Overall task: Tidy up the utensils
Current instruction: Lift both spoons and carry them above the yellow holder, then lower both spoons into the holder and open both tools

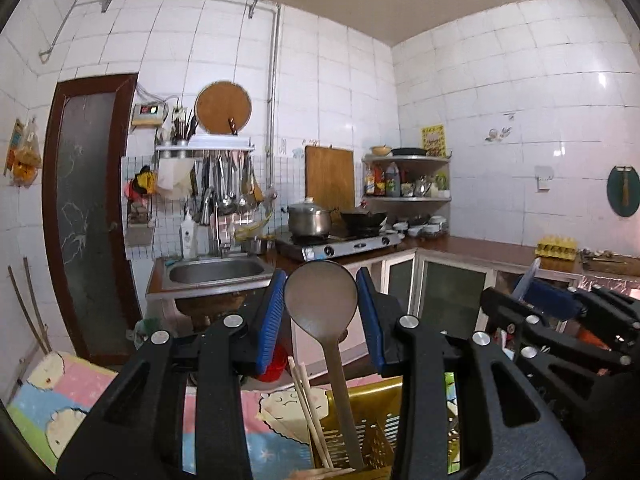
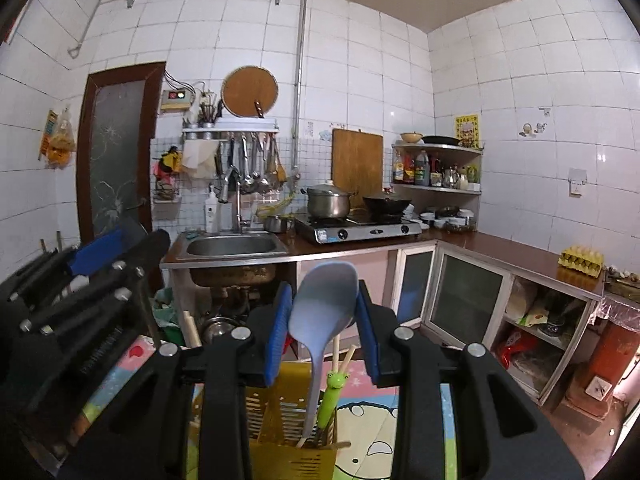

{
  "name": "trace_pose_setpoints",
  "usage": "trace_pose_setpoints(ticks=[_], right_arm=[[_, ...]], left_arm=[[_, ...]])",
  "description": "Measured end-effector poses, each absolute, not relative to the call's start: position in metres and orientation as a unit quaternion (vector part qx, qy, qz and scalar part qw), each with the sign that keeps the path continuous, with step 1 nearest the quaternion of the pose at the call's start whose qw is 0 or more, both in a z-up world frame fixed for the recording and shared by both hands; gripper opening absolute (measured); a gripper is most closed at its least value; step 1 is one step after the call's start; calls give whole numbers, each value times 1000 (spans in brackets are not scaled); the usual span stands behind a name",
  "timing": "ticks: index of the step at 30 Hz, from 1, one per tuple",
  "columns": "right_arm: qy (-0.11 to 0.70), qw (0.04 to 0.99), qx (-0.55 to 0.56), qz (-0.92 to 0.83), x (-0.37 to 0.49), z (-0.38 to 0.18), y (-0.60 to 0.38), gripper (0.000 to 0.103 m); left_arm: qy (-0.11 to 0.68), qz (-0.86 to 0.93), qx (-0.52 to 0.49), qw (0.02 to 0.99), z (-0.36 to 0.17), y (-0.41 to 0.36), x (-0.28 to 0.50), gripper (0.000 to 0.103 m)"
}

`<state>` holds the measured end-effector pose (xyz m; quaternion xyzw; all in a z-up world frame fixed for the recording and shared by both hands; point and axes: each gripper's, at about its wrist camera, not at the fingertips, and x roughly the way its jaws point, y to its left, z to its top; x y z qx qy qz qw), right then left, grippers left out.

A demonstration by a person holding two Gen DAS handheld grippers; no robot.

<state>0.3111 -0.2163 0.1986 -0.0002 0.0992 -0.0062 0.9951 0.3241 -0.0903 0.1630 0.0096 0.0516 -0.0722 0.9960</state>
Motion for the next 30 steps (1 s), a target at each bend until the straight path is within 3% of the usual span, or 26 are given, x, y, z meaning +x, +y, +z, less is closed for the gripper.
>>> trace_pose_setpoints(ticks=[12,22,25,28,30], right_arm=[[164,986,-3,-19,347,155,-226,32],[202,979,-5,-21,357,133,-230,32],[213,977,-10,-24,360,132,-232,34],[221,975,-9,-27,360,134,-234,50],[224,974,-9,-33,357,137,-237,53]], left_arm=[[110,-56,10,992,106,-85,365,35],[120,-46,17,992,96,-78,366,36],[125,-45,20,991,100,-77,364,53],[119,-40,21,992,111,-71,354,72],[114,-39,22,992,122,-63,343,79]])
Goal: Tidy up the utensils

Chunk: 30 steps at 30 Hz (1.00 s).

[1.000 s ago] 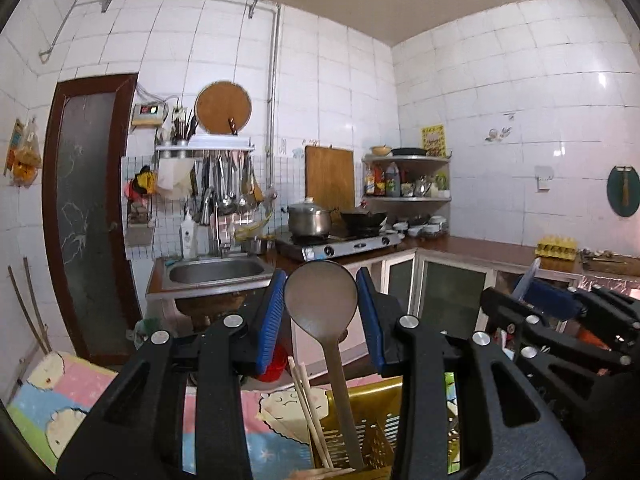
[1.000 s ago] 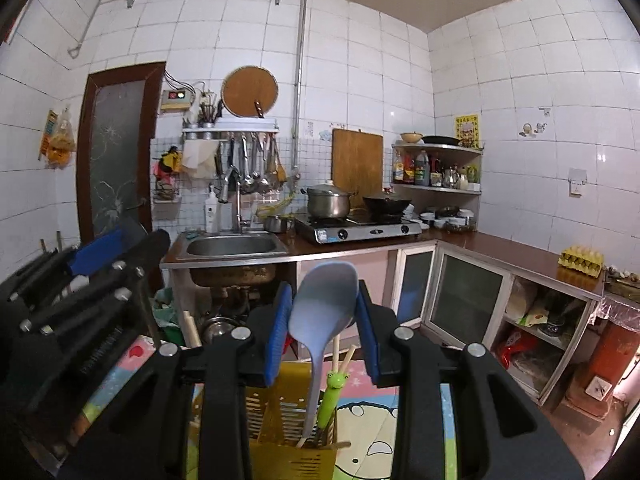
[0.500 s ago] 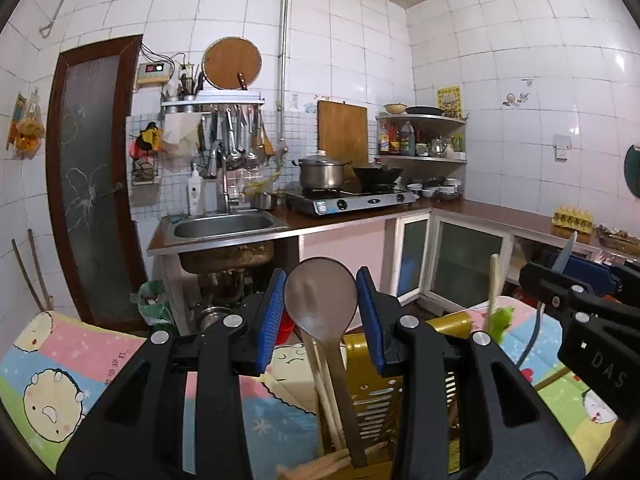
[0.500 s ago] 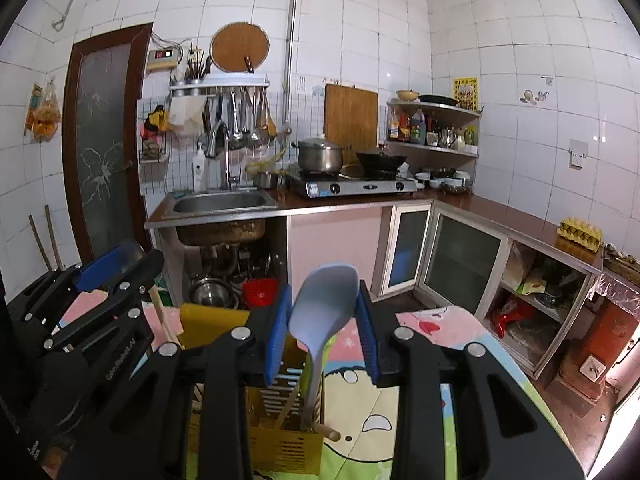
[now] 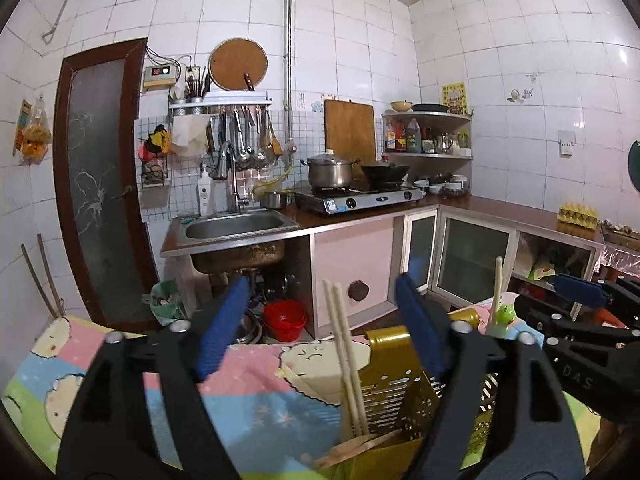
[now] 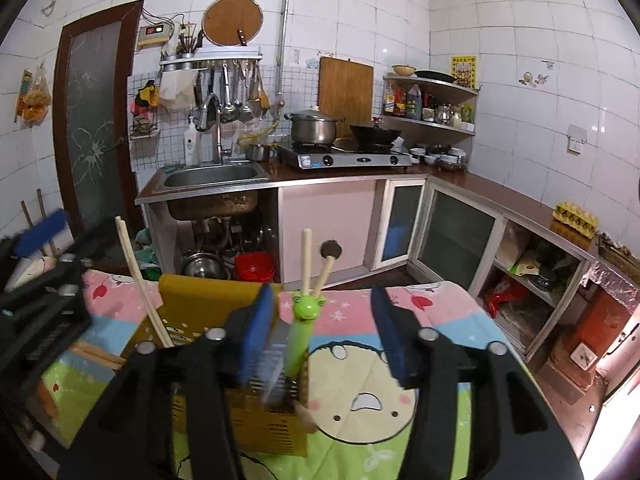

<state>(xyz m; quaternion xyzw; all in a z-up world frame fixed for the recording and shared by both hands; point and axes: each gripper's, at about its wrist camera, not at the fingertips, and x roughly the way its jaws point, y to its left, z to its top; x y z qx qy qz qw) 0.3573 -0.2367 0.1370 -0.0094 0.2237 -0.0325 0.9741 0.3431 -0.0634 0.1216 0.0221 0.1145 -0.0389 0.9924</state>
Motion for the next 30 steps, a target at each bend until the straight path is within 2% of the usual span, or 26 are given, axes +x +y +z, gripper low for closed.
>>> trace_pose_setpoints(ticks=[3,5,14,18,30], right_arm=[[227,974,-3,-30,350,146,-241,58],[218,975,0,-32,340,155,-241,66],[172,985,12,-16,258,172,-233,96],[146,989,28,-6,208,155,-227,99],[158,987,40,4,131,66,-204,99]], left_arm=[[108,-36,24,993,136,-52,326,91],[102,-31,27,994,143,-45,312,98],[108,-29,-12,994,143,-7,238,98],[109,-35,-10,993,121,-4,198,98],[144,-44,7,989,43,-5,126,98]])
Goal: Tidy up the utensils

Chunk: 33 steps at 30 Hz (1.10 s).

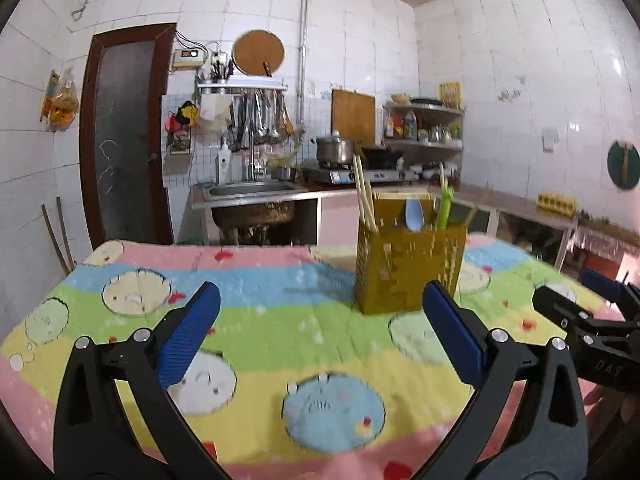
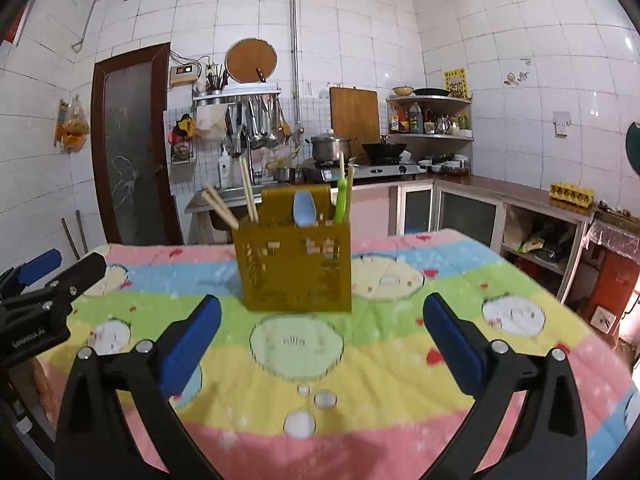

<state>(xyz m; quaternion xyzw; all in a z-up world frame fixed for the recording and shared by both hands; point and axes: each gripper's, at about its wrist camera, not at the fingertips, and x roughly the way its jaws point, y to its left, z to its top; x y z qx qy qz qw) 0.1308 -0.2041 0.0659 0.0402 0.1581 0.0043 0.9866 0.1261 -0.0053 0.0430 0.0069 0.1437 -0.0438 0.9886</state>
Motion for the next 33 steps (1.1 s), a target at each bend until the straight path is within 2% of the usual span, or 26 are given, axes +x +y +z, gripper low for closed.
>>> trace_pose_setpoints(ticks=[11,18,33], right_arm=[[134,991,28,-1,107,35,-201,99],[132,990,40,-3,105,31,-205,99],[121,992,17,-10,100,32,-194,99]], left_arm=[[139,-40,32,989,5,-6,114,98],[117,-44,3,992,6,5,106,98],[100,-49,15,994,7,1,99,98]])
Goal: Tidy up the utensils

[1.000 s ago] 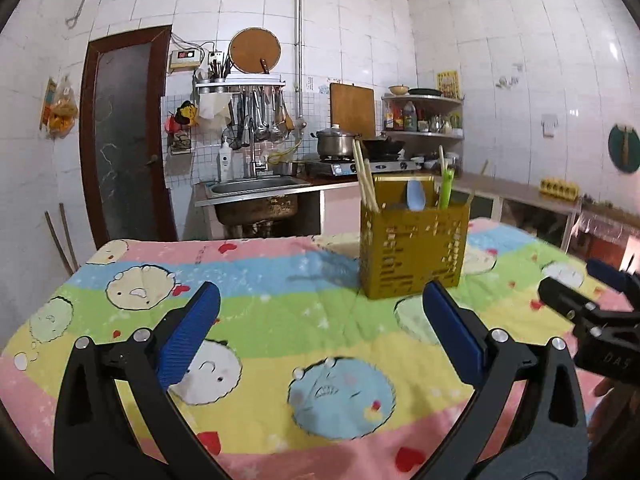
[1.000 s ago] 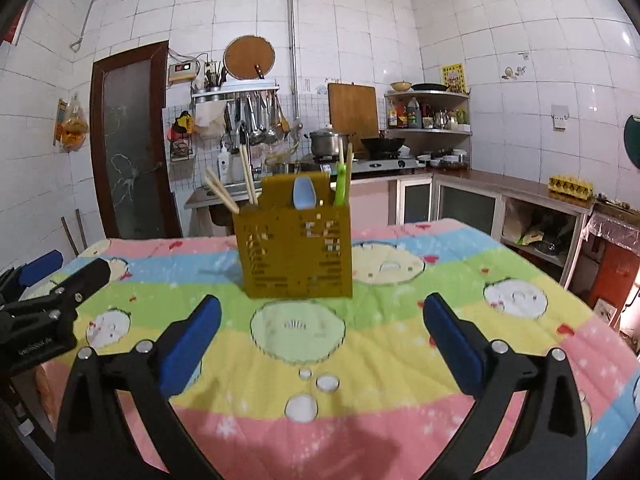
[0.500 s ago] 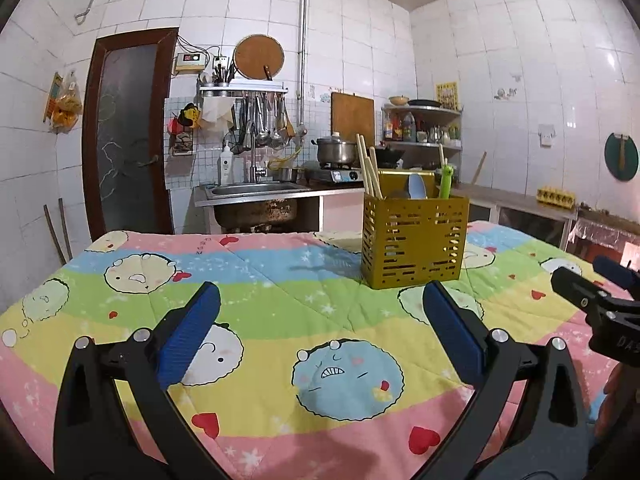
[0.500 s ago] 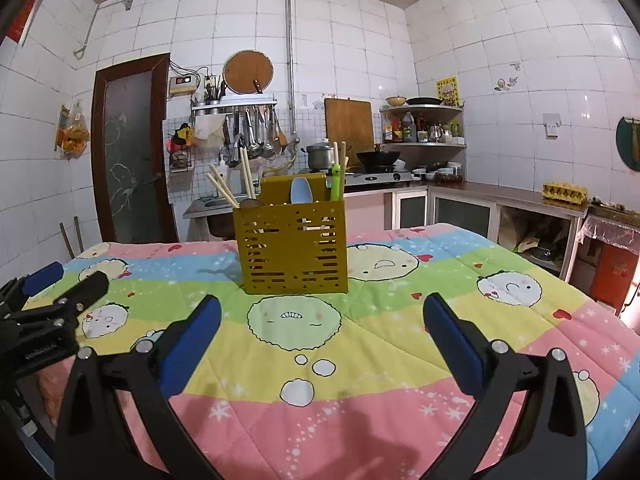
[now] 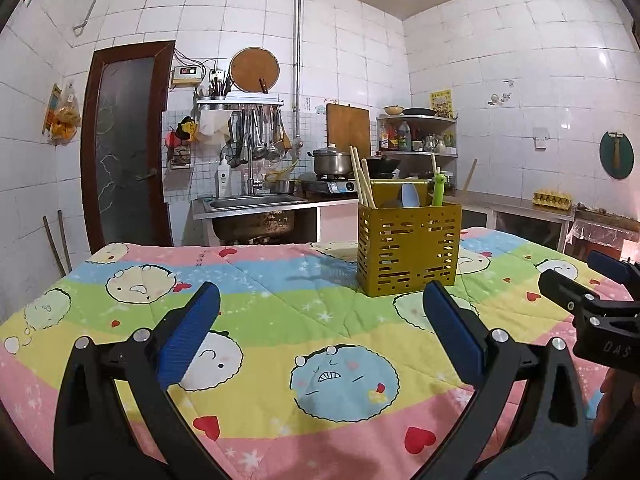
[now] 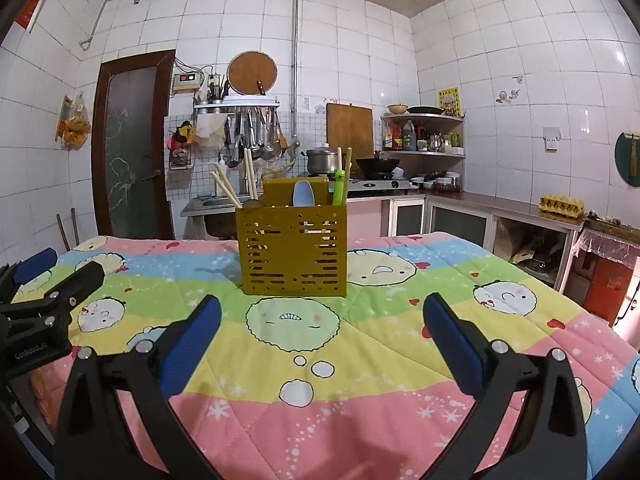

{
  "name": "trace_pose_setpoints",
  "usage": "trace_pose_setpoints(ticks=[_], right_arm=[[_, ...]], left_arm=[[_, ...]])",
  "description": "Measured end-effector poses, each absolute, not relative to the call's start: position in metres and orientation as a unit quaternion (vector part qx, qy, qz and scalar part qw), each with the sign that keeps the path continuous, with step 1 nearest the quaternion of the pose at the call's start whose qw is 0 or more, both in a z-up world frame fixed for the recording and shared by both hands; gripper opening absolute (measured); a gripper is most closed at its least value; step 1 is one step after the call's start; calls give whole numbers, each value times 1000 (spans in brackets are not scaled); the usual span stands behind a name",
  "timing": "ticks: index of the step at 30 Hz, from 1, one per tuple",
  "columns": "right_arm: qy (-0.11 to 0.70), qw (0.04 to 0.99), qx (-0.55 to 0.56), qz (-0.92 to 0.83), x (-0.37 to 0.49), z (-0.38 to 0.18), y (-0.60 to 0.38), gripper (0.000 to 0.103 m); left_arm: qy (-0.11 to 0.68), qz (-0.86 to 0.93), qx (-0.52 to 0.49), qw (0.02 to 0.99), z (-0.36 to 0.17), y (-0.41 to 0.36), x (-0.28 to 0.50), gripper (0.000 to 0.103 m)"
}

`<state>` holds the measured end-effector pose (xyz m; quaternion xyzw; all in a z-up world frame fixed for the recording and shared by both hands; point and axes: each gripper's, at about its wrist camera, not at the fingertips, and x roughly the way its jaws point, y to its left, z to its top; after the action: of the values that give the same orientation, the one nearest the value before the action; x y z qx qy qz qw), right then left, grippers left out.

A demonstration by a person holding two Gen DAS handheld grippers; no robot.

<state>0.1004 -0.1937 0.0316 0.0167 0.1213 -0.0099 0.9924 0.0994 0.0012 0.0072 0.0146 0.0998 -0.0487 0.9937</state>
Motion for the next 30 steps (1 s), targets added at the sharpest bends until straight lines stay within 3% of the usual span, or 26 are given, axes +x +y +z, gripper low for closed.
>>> trace_pose_setpoints(ticks=[30], right_arm=[[104,994,12,-16,89,33,-193,99]], left_arm=[[110,-54,10,992,5,4,105,98]])
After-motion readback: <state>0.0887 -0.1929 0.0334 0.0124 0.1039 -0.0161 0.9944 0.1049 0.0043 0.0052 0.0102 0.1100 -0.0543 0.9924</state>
